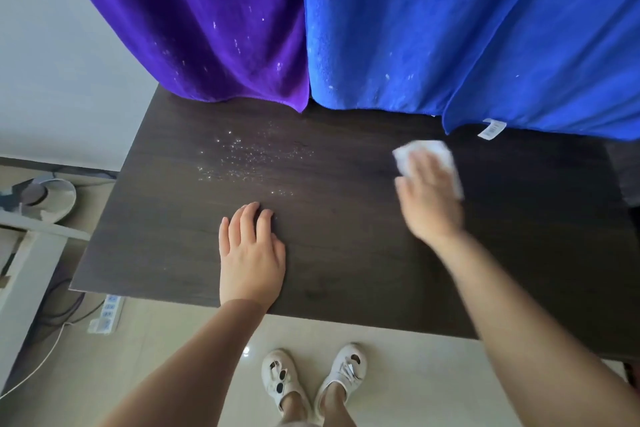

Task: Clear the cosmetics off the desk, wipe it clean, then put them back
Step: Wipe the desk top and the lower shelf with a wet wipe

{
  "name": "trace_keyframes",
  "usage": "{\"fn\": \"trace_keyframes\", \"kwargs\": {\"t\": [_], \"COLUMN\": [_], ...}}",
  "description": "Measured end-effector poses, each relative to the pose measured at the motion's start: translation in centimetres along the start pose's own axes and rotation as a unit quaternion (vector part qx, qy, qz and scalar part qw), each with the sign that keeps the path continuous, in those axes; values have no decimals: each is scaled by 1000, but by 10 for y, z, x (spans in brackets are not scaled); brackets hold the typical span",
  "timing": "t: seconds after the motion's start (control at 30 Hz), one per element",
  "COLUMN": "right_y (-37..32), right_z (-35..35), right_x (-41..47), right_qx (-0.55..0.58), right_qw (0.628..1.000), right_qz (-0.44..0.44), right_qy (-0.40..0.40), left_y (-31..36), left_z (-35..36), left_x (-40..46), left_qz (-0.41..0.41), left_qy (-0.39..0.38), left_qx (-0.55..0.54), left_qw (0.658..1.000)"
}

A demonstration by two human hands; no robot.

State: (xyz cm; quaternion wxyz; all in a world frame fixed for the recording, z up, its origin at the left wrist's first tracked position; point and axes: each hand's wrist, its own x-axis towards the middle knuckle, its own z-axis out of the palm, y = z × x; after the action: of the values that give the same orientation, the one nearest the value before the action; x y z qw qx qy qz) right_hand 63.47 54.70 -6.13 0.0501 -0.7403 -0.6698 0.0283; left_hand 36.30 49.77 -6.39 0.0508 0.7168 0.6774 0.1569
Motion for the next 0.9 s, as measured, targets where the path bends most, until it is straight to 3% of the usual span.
{"fn": "trace_keyframes", "kwargs": {"t": [0.1,0.17,0.23,0.3,0.37,0.4,0.47,0.57,0.63,0.7,0.77,0.83,0.9], "right_y": [58,27,-33,-102,-148,-149,-121,-27,24,24,-15,-73,-125], "right_z": [-13,-12,-2,8,5,3,-2,0,-8,-11,-5,6,11], "right_x": [6,18,31,29,12,12,25,39,39,42,51,62,66], "right_qx": [56,79,96,95,96,92,91,31,14,55,66,56,57], "right_qw": [951,928,963,991,962,950,964,999,988,954,960,988,987], "right_qz": [303,359,244,12,-185,-227,-200,-20,151,284,257,100,-66], "right_qy": [-28,-65,-66,-93,-177,-193,-150,-22,-24,-76,-87,-100,-132], "left_y": [-1,-1,0,0,-1,-1,-1,0,0,-1,0,1,1], "left_z": [0,-1,-1,-1,-1,-1,-1,-2,-3,-3,-4,-5,-5], "left_x": [0,0,0,0,0,0,0,0,1,1,1,2,2], "left_qz": [1,2,3,2,0,-1,-1,2,4,2,2,-2,-8], "left_qy": [-3,-9,-13,-12,-12,-13,-11,-12,-14,-18,-26,-33,-33], "left_qx": [3,7,10,10,6,5,5,7,8,11,14,17,19], "left_qw": [1000,1000,1000,1000,1000,1000,1000,1000,1000,1000,1000,999,999]}}
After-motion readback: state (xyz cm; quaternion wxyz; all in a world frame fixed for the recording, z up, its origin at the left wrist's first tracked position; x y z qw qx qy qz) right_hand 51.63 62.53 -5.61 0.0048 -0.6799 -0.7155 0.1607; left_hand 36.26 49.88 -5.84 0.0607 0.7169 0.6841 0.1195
